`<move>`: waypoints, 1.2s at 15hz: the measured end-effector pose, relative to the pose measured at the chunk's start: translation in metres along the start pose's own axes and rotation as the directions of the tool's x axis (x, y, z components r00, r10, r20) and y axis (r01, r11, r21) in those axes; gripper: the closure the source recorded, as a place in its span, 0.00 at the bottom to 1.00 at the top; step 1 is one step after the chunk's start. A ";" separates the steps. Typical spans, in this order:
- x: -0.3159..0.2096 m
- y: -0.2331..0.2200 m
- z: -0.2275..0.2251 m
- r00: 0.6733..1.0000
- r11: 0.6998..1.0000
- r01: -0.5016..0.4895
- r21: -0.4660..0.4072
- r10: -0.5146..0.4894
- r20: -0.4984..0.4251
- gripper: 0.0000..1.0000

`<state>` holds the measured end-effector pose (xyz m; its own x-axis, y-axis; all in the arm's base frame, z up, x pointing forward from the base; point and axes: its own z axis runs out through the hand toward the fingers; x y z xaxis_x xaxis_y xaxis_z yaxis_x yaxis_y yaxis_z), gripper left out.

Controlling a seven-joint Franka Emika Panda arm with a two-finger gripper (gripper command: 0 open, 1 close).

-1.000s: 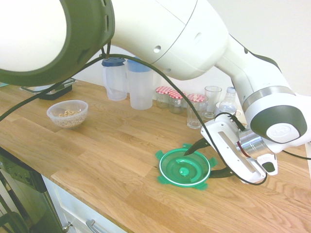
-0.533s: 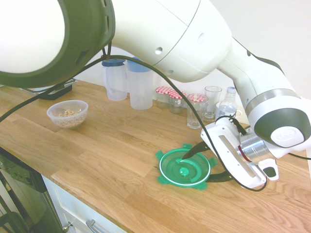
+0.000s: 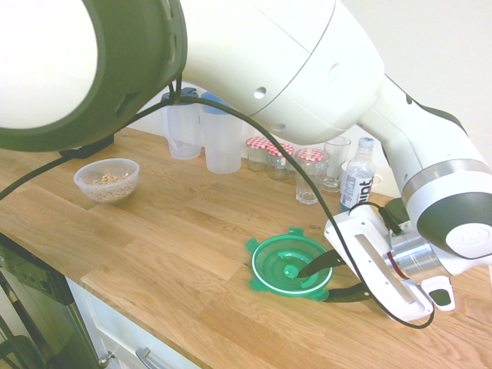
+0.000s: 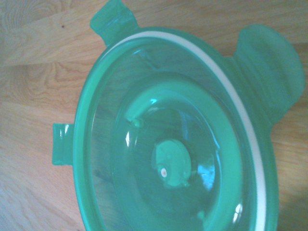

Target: Cover the lid of food container

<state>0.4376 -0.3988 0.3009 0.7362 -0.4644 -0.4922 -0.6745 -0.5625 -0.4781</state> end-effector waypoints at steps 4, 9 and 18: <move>0.007 -0.014 0.010 1.000 1.000 0.025 -0.006 -0.025 -0.014 1.00; 0.008 -0.016 0.013 0.999 0.999 0.036 -0.012 -0.036 -0.019 1.00; -0.051 -0.097 -0.055 0.982 0.990 0.013 -0.140 -0.039 -0.186 1.00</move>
<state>0.4690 -0.3585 0.4126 0.7593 -0.5614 -0.3290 -0.6507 -0.6589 -0.3774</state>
